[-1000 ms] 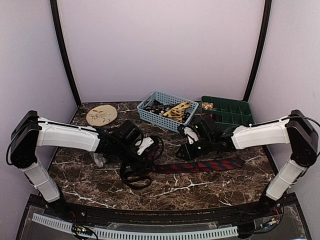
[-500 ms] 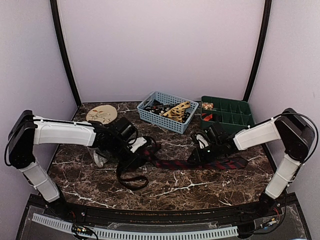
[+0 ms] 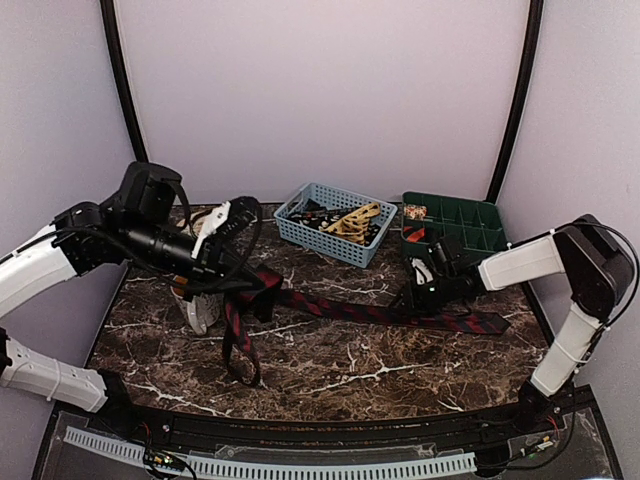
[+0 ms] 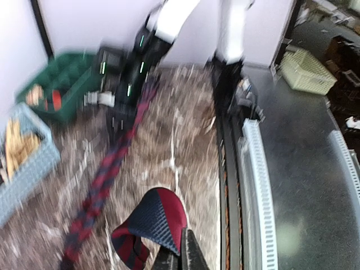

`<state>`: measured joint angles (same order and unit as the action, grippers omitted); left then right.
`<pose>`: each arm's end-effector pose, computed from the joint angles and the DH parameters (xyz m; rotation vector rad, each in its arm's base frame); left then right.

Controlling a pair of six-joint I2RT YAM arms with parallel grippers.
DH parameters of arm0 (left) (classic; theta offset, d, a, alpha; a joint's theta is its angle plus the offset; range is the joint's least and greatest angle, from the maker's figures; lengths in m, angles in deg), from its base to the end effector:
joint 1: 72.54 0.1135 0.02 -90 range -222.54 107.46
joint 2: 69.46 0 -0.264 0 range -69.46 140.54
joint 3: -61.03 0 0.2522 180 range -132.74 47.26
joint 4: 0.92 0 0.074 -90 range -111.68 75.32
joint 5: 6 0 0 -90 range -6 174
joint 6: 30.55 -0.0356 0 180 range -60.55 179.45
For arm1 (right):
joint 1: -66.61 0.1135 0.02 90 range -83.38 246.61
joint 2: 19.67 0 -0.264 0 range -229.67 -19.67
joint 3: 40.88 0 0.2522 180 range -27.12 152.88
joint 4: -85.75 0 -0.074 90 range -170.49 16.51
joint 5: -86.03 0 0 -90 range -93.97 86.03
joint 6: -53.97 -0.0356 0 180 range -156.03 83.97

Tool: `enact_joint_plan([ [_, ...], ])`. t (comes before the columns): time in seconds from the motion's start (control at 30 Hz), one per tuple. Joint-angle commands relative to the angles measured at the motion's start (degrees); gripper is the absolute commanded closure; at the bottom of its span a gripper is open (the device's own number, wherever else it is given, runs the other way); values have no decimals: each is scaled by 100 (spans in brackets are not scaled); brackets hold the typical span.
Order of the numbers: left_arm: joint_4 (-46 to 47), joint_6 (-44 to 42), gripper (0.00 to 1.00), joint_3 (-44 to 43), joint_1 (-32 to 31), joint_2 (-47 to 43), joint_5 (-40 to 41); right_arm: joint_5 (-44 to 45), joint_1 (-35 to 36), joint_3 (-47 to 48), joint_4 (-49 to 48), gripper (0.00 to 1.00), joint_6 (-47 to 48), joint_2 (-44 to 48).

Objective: Roll the ties
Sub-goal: Flatten out the tie at the center of the board.

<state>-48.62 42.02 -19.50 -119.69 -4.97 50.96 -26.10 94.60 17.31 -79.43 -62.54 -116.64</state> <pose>0.1470 -0.1870 0.3669 1.4357 1.6120 -0.9154 0.2693 0.1583 0.1315 -0.2024 2.6192 0.8504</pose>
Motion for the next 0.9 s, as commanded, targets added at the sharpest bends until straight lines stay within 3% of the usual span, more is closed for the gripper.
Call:
enact_joint_plan([
  [0.0,390,-284,99,-556,-13,-23,-1091,-416,-31,57,91,62,187,491],
  [0.27,432,-365,95,-1491,-160,1231,-1637,-1904,79,-242,-1340,29,-233,2690],
  [0.5,538,-502,95,-1788,-214,1929,-2199,-2107,709,257,-1163,29,37,3129],
  [0.73,808,-425,93,-1750,-231,2136,-2732,-2420,1465,732,-1182,28,215,2656],
  [0.87,769,-433,93,-1800,-233,2229,-2551,-2689,1837,1088,-1316,27,31,2329],
])
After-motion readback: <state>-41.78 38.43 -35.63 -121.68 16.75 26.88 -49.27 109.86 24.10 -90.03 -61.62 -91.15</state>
